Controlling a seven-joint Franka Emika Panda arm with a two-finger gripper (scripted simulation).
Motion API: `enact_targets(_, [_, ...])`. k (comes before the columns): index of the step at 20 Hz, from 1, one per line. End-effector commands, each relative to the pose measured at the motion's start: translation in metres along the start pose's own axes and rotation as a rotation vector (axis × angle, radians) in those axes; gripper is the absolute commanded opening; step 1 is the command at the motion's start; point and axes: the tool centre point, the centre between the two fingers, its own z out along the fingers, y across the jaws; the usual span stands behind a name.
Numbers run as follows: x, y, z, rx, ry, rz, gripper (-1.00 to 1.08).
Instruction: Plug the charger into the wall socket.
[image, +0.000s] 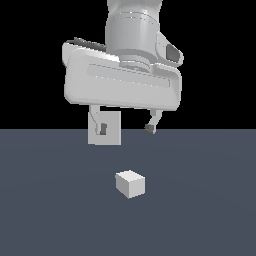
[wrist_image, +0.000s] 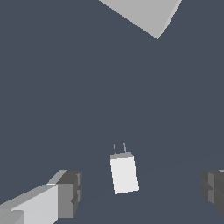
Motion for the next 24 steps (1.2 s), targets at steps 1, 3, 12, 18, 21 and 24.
enact_targets(1, [-0.008,-0.002,0.009,0.004,0.011,-0.043,1.00])
enact_targets(3, [-0.012,-0.003,0.015,0.007,0.017,-0.071,1.00])
enact_targets(12, [-0.025,-0.005,0.031,0.015,0.034,-0.144,1.00])
enact_targets(18, [-0.026,-0.005,0.032,0.016,0.035,-0.148,1.00])
enact_targets(21, [-0.027,-0.005,0.036,0.016,0.035,-0.148,1.00])
enact_targets(24, [-0.028,-0.005,0.045,0.016,0.035,-0.150,1.00])
